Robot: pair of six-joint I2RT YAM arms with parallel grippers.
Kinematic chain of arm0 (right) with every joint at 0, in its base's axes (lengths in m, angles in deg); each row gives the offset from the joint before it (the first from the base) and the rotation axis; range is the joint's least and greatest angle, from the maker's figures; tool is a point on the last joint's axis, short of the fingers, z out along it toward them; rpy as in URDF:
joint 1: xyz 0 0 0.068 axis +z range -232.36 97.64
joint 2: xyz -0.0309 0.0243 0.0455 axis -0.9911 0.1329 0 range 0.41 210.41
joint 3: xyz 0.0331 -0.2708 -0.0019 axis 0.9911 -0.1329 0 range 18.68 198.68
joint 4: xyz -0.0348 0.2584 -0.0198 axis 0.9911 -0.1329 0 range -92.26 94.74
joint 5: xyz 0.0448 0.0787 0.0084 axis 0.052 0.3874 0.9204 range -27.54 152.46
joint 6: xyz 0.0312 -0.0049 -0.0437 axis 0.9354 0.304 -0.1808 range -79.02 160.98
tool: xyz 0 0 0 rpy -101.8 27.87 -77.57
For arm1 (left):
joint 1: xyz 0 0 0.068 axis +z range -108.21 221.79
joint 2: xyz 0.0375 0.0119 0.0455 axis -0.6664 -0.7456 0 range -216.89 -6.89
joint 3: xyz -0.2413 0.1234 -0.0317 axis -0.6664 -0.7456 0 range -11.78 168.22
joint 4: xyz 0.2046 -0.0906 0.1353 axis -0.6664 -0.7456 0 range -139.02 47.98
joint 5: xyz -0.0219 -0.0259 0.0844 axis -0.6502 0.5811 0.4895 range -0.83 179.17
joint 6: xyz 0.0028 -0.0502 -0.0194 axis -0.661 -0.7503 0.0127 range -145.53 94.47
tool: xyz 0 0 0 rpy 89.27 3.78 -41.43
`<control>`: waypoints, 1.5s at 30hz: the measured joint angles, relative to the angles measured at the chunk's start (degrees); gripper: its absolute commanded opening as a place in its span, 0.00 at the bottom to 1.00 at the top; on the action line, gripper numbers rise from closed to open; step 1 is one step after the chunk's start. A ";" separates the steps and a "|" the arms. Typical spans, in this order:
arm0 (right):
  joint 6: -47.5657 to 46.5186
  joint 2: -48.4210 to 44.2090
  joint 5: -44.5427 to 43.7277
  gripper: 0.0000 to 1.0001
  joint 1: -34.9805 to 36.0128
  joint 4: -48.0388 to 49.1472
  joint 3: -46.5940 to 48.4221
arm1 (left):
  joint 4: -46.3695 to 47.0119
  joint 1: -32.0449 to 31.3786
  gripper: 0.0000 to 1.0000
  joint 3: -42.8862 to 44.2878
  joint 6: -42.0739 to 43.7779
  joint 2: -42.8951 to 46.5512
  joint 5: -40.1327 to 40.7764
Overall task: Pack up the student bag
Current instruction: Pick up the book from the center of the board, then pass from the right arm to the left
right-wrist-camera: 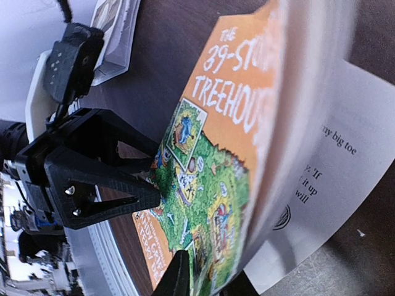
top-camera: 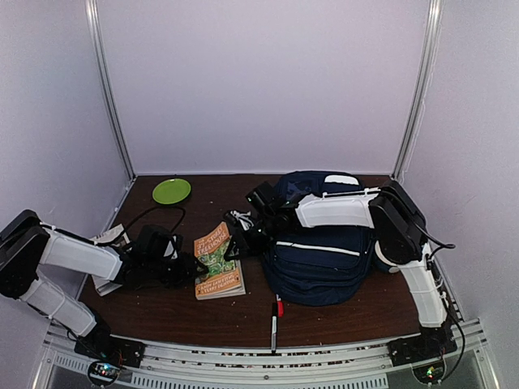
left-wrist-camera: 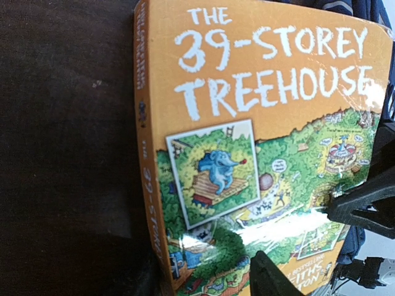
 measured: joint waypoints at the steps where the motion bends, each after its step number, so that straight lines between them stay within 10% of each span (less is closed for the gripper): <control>1: 0.44 0.42 0.37 0.03 0.00 0.33 0.02 | 0.02 0.00 0.54 0.00 0.00 0.00 0.00; 9: 7.85 1.11 5.97 0.00 -0.50 7.10 -2.10 | 0.22 -0.17 0.81 -0.44 -0.07 1.38 1.03; 19: 26.36 -1.66 14.67 0.00 -0.55 28.39 -8.35 | 7.19 -0.26 0.86 -4.68 -1.20 4.26 2.10; 30: 35.89 -5.09 20.04 0.00 -1.68 41.48 -14.08 | 41.05 -0.20 0.97 -11.04 -7.85 -9.86 -1.46; 36: 35.26 -9.29 21.62 0.00 -2.29 41.86 -15.78 | 60.57 -0.33 0.96 -10.47 -13.88 -21.11 -5.49; 45: 24.92 -11.52 22.82 0.00 -5.99 33.20 -16.26 | 65.00 -2.60 0.79 -2.71 -16.94 -25.86 -7.13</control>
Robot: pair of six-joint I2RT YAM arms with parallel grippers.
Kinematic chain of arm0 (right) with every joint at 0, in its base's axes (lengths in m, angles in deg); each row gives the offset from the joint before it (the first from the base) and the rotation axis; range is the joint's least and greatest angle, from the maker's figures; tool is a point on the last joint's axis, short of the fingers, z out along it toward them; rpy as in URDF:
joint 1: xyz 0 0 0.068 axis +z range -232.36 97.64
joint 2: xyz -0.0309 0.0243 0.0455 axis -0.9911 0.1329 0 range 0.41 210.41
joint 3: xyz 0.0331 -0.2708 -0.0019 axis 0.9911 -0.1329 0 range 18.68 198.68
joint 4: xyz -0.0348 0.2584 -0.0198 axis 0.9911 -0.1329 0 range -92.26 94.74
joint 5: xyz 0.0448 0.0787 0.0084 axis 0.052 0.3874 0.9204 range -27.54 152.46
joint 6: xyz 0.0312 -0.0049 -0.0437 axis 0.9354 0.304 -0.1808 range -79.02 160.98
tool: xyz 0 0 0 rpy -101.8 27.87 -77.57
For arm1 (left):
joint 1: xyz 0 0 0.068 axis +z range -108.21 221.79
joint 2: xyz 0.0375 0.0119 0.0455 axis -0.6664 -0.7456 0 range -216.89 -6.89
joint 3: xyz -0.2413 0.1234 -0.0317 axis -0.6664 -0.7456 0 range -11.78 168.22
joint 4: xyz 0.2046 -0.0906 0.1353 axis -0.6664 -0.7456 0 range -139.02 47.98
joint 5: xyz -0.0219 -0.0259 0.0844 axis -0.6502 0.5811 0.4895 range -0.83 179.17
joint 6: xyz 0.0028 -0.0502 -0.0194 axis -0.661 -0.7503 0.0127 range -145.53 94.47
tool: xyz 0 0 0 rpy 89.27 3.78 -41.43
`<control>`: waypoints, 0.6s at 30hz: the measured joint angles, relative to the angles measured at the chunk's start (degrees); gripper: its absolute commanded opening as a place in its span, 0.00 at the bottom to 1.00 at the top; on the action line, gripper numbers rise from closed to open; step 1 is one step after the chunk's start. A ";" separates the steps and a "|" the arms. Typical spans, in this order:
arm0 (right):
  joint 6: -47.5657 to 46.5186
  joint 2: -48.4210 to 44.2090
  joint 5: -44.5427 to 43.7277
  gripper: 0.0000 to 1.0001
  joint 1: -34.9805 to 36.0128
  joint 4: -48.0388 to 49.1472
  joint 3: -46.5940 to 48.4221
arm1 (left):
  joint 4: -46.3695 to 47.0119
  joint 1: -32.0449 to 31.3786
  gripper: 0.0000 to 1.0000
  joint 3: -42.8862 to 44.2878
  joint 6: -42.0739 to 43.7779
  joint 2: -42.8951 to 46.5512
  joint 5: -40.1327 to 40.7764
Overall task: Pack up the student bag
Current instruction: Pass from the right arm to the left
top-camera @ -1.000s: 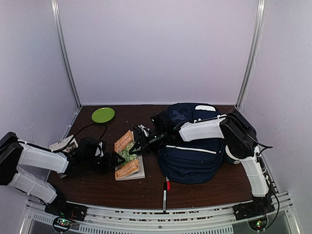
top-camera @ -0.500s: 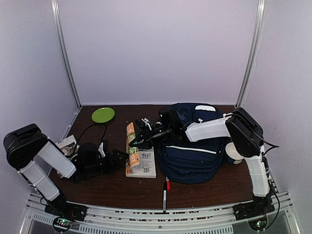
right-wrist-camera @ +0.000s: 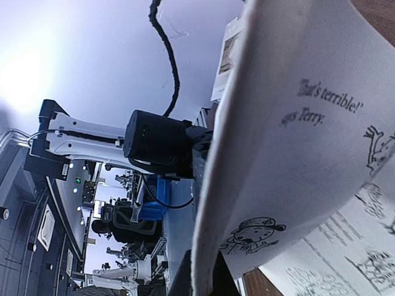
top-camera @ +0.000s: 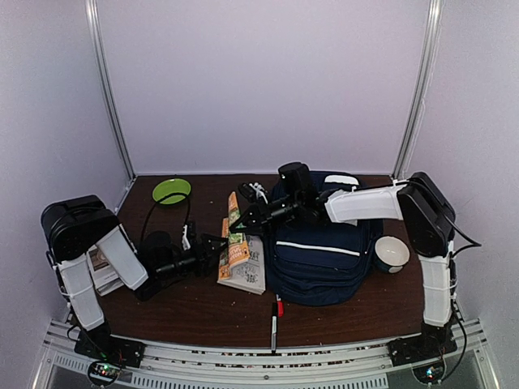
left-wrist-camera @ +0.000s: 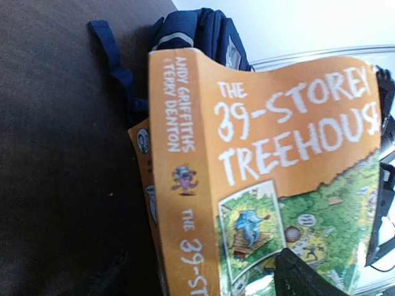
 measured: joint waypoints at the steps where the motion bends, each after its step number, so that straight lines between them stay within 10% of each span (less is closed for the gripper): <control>1: -2.05 -0.35 -0.11 0.00 -0.81 -2.29 -0.09 | 0.11 -0.20 0.78 0.96 -0.24 -0.70 0.02; 6: -13.25 -1.07 -4.87 0.03 -4.04 -15.61 -0.31 | 2.99 -1.09 0.70 3.41 -2.34 -3.76 0.48; 10: -20.55 -1.68 -11.17 0.25 -4.02 -25.22 -0.31 | 3.06 -2.38 0.56 2.69 -3.67 -4.50 0.61; 18: -28.72 -3.30 -25.09 0.54 -3.72 -32.76 0.26 | 3.10 -2.99 0.09 0.55 -4.92 -4.00 -0.11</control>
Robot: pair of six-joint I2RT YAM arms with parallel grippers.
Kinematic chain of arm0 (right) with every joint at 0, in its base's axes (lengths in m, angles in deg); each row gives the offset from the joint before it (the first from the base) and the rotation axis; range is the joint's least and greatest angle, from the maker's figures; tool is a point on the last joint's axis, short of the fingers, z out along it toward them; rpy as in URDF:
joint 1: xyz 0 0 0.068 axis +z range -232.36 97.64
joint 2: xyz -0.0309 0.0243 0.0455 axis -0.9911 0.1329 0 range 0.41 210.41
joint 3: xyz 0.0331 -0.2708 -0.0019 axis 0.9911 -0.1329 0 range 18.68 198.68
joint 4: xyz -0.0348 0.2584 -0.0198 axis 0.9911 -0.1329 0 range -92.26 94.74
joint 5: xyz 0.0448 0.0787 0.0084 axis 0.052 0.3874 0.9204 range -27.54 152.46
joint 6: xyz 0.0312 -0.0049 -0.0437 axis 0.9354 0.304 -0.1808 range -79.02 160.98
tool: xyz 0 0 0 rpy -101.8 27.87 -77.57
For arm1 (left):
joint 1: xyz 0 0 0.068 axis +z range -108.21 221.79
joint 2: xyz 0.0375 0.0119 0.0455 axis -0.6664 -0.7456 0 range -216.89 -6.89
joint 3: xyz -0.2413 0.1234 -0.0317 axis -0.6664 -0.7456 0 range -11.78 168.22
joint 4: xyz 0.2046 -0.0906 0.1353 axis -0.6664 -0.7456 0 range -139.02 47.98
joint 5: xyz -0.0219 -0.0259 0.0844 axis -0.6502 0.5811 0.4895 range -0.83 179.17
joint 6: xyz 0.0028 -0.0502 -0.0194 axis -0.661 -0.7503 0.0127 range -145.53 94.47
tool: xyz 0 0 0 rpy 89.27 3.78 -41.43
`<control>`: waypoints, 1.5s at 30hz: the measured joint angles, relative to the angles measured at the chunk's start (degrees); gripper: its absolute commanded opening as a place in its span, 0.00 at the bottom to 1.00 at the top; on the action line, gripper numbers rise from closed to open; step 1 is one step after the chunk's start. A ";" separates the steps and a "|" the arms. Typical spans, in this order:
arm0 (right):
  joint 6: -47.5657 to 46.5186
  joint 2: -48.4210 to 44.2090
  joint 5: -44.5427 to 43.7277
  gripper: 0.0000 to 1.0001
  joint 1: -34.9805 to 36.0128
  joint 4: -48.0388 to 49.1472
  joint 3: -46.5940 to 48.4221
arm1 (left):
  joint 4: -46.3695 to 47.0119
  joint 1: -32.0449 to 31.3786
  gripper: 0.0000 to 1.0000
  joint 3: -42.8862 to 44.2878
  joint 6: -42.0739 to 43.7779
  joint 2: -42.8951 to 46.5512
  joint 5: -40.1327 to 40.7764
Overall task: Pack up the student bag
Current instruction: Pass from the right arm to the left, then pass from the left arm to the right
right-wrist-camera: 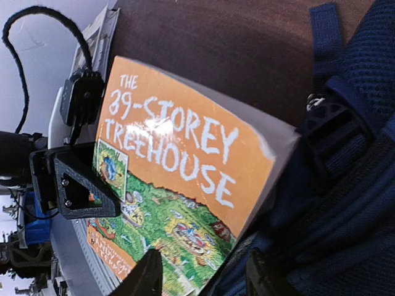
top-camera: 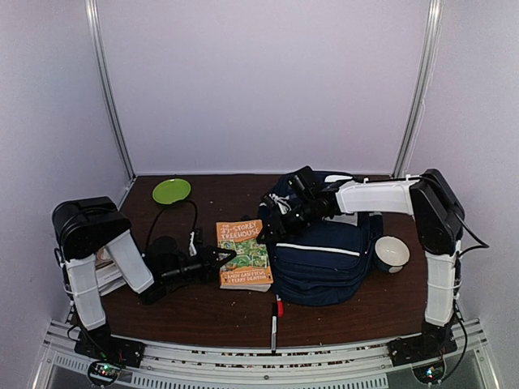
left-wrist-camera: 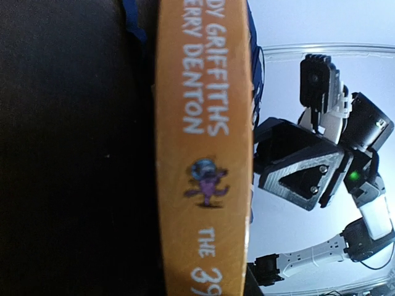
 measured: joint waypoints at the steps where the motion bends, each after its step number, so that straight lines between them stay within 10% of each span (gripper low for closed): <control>1: -0.94 -0.66 -1.75 0.57 0.00 -0.90 0.33 | -0.11 -0.02 0.02 -0.50 0.11 0.48 -0.22; 9: -10.45 -9.22 -4.48 0.68 -1.38 -5.55 3.98 | -6.60 -0.42 0.00 -3.26 2.89 13.14 -3.91; 19: -27.15 -19.87 2.89 0.95 -3.52 -13.20 10.43 | -57.66 -3.13 0.00 12.33 32.74 42.18 -11.15; 38: -37.16 -18.78 10.75 0.91 5.40 -23.10 7.65 | -80.30 -5.14 0.00 21.03 49.94 43.15 -22.05; 41: -37.29 -16.65 10.78 0.77 5.99 -23.23 7.65 | -81.22 -5.57 0.00 22.05 50.84 43.47 -23.80; 45: -38.53 -14.71 13.55 0.26 6.80 -24.87 8.13 | -84.24 -5.60 0.07 22.32 52.19 44.30 -23.41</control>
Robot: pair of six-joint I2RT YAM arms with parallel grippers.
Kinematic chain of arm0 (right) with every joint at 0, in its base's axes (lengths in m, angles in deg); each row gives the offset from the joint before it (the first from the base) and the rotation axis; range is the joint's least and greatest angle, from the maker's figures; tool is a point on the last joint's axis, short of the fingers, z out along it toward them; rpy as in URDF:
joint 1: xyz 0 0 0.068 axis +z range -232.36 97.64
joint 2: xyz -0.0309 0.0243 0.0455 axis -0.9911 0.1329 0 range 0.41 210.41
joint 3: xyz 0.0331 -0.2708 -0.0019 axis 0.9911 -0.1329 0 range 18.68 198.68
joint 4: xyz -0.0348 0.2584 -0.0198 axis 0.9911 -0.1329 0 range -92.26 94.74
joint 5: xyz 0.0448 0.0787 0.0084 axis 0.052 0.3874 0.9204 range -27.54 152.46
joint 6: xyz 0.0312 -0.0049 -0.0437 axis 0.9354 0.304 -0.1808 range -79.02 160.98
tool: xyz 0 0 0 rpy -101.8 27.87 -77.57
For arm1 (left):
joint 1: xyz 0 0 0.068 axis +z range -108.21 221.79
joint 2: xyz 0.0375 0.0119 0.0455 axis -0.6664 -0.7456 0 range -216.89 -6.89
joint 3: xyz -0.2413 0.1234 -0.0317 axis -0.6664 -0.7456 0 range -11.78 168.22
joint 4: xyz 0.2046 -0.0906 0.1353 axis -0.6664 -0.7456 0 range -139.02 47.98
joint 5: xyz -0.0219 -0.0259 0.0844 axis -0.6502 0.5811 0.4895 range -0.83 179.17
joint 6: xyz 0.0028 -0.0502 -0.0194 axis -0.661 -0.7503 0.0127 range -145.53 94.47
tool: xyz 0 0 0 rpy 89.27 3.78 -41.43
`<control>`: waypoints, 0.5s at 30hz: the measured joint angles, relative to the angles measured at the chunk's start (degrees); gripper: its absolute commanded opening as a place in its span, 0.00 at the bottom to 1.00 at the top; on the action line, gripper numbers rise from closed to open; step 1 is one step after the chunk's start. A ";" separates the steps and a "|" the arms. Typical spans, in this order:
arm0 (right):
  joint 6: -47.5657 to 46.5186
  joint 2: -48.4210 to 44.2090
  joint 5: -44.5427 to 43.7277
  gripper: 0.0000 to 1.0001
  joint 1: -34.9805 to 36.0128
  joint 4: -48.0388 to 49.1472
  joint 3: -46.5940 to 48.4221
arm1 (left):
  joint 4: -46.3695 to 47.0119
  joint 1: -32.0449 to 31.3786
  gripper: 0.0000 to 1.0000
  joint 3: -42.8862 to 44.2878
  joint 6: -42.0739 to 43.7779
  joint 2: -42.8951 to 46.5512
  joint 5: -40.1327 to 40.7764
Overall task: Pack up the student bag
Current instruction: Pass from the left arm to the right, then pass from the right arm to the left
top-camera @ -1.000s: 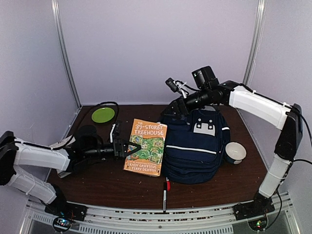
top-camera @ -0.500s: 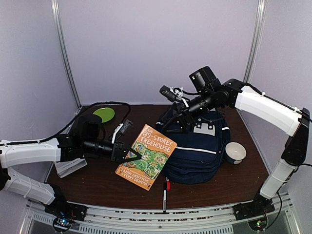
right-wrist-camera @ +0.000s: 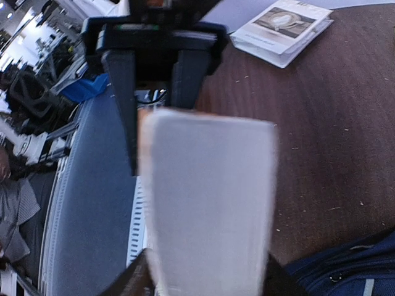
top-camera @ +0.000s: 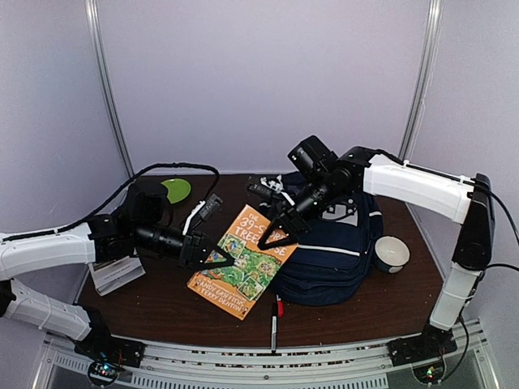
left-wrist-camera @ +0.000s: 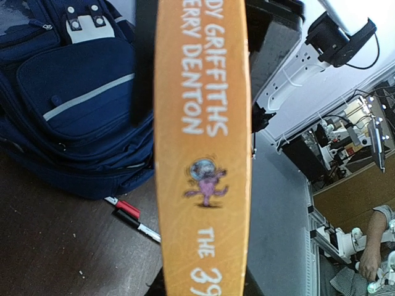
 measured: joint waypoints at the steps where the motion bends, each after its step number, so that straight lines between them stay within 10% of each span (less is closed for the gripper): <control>1: -0.83 0.63 1.31 0.16 0.11 -1.64 0.96 | -0.63 0.00 0.16 0.00 0.35 0.17 0.42; 5: -3.39 1.38 4.96 0.00 0.33 -5.92 3.10 | -1.73 -0.26 0.49 0.31 2.40 0.57 1.97; 15: -2.67 1.11 9.84 0.00 -4.59 -8.35 3.34 | 1.11 -0.57 0.59 -0.83 4.92 0.72 4.85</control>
